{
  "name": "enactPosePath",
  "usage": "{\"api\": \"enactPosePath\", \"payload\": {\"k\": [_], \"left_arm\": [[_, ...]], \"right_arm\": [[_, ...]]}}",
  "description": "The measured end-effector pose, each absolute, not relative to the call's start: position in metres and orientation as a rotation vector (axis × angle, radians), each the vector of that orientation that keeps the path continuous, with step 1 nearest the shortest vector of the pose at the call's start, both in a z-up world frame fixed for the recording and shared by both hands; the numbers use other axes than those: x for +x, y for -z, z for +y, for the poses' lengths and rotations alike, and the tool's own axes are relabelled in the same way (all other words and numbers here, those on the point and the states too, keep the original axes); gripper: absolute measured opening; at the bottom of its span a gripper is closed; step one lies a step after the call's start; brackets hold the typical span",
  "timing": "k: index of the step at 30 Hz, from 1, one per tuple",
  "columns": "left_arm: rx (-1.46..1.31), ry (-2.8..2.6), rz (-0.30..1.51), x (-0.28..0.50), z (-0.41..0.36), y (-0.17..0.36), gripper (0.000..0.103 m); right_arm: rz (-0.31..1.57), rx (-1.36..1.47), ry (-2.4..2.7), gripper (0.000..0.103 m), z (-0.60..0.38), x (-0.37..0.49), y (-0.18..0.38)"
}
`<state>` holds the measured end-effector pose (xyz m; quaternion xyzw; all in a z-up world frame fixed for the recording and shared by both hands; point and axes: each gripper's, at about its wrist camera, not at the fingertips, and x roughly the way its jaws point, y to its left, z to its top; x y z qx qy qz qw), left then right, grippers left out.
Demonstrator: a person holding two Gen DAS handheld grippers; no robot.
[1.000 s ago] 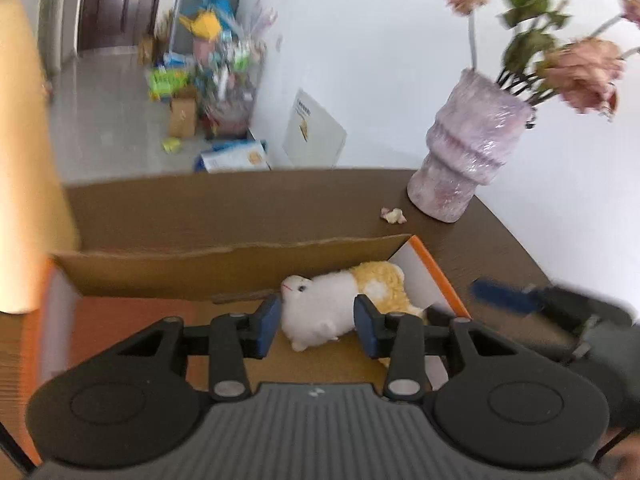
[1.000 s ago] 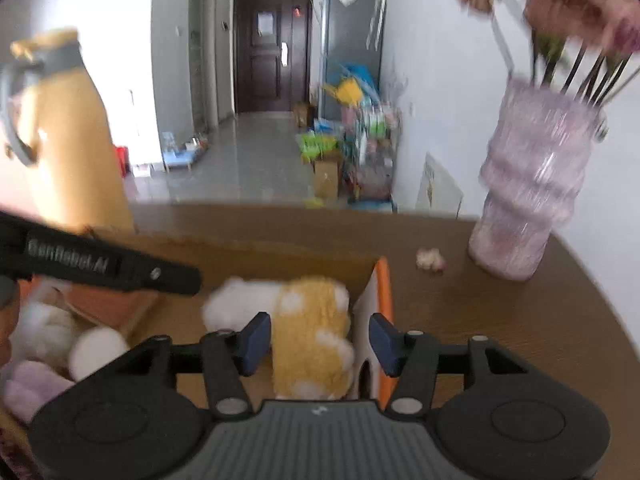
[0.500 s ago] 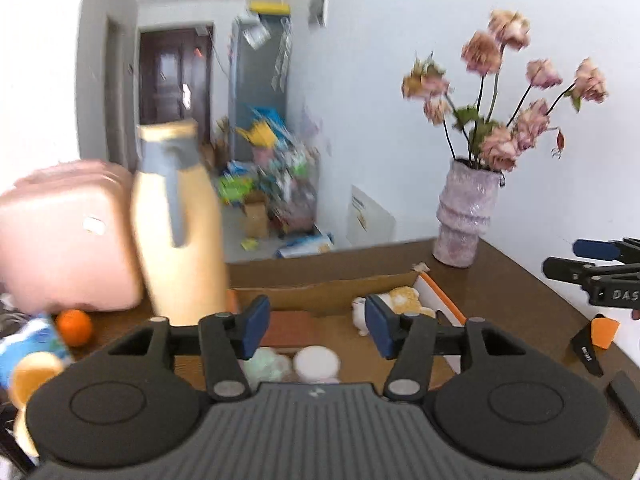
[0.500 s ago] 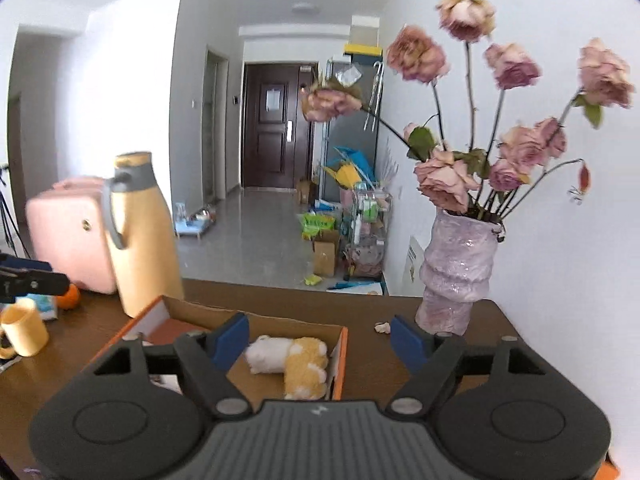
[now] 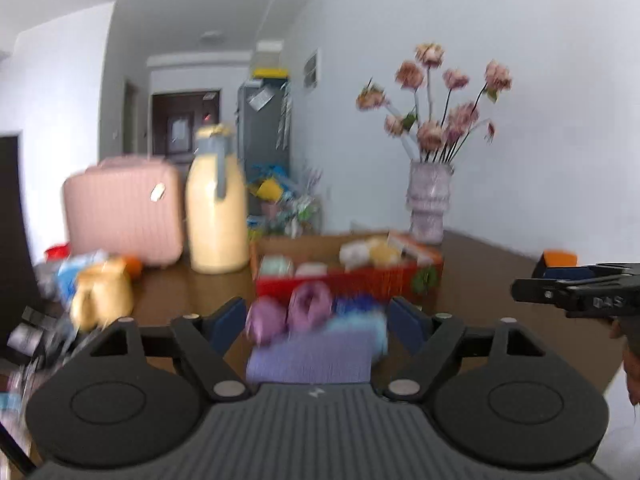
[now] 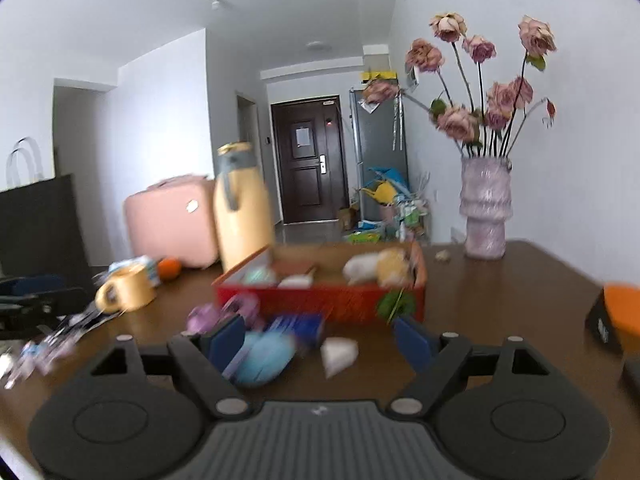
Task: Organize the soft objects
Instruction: 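Move both grippers back over the mauve satin scrunchies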
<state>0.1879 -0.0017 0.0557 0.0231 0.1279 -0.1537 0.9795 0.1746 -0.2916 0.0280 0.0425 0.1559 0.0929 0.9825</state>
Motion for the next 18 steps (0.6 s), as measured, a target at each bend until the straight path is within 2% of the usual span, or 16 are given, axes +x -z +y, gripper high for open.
{"api": "enactPosePath", "payload": {"k": [5, 8, 14, 18], "left_arm": [[0.027, 0.284, 0.371, 0.143, 0.013, -0.017, 0.080], [0.051, 0.277, 0.399, 0.137, 0.021, -0.010, 0.080], [-0.007, 0.292, 0.396, 0.166, 0.032, -0.010, 0.079], [-0.053, 0.307, 0.425, 0.208, 0.038, -0.008, 0.073]], "right_arm": [[0.372, 0.074, -0.225, 0.082, -0.270, 0.121, 0.015], [0.394, 0.035, -0.244, 0.081, -0.262, 0.115, 0.022], [0.364, 0.046, -0.247, 0.080, -0.257, 0.142, 0.007], [0.380, 0.075, -0.283, 0.079, -0.252, 0.183, 0.001]]}}
